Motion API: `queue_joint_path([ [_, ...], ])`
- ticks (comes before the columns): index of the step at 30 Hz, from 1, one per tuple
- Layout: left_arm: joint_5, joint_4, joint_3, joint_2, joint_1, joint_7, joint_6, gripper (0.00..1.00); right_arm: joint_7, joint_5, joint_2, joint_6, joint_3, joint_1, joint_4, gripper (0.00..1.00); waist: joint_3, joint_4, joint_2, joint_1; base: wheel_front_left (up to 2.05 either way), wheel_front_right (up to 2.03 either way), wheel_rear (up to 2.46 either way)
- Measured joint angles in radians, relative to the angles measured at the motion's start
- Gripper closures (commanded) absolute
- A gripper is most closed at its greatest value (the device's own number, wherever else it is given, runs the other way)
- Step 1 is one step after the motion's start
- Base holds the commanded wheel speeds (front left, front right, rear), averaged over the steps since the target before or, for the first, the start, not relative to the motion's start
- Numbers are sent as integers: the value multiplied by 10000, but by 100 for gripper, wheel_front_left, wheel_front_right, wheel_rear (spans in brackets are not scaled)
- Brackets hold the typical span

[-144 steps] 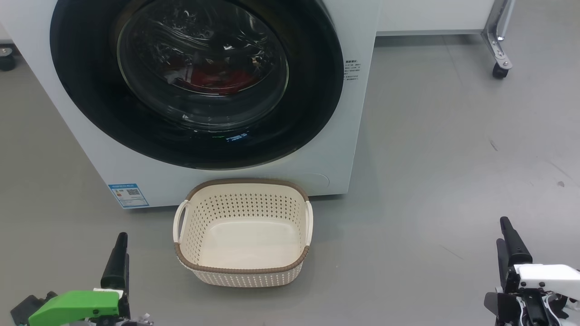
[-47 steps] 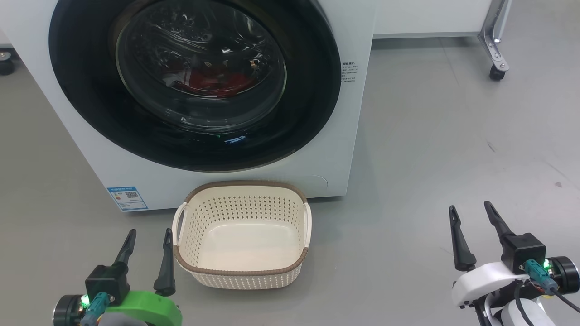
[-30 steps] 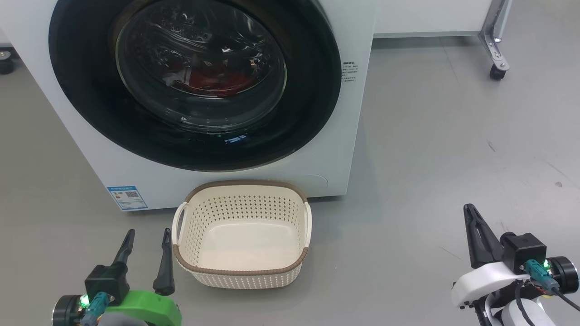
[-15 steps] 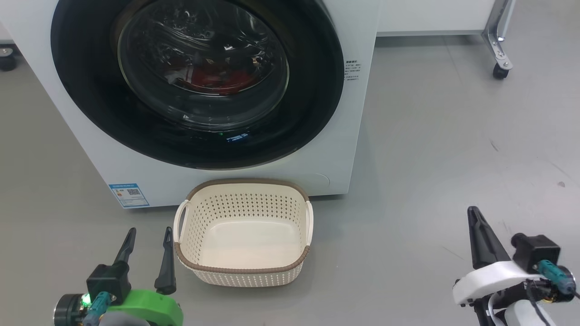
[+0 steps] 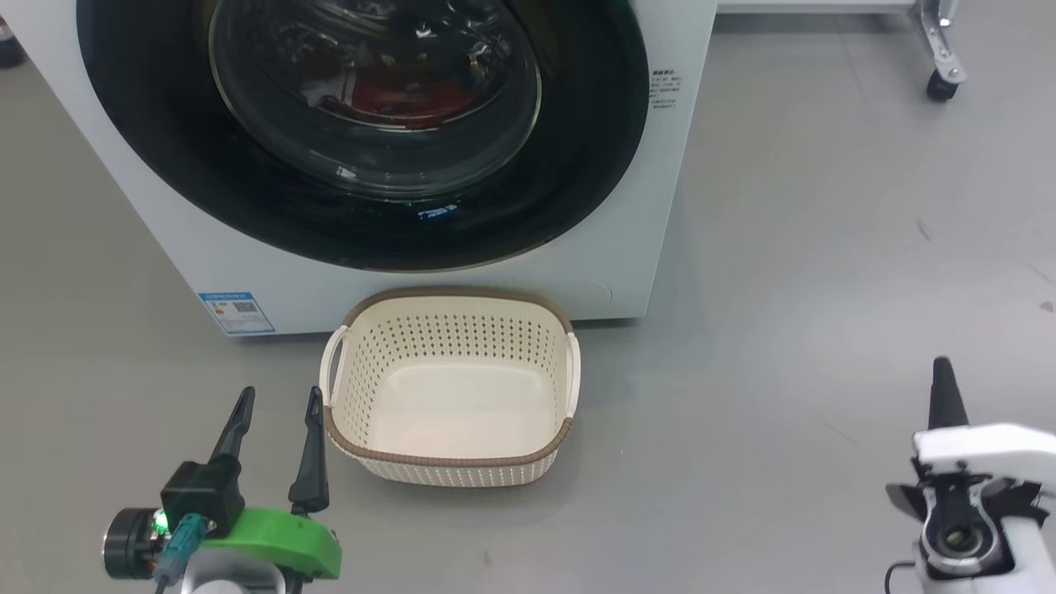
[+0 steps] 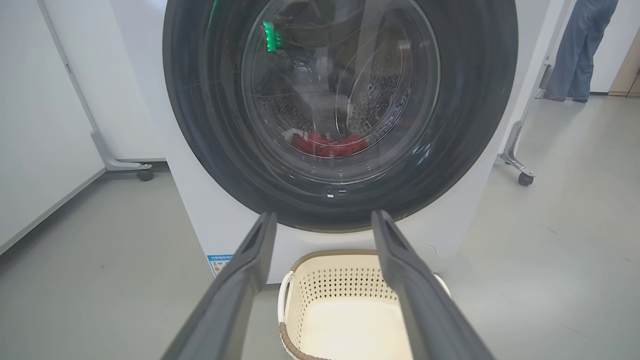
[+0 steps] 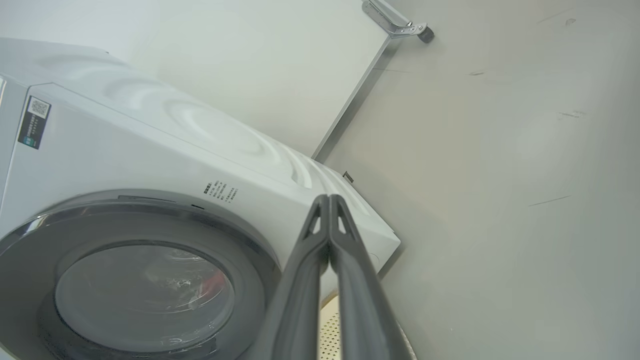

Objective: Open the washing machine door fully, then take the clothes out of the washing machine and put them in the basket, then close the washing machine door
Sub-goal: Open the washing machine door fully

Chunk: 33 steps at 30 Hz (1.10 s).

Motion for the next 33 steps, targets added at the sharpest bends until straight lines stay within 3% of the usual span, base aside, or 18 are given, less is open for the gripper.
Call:
queue_joint_path([
  [6,58,-188,-27,-59,-275,0,-2,0,1281,2079,-96,6,-479,-1136,33,100,443,161,0,0,0,0,0],
  [15,169,-487,-102,-150,-867,0,-92,0,2847,3166,-245,-111,-629,-2912,6,100,1299,458,0,0,0,0,0],
  [22,397,-685,-410,-251,-1517,0,-257,0,4056,4067,-874,-464,-794,-4477,-219,100,2148,796,0,0,0,0,0],
  [33,445,-849,-675,-318,-2181,0,-345,0,5471,4416,-1697,-1221,-389,-6715,-353,100,3287,1283,0,0,0,0,0],
])
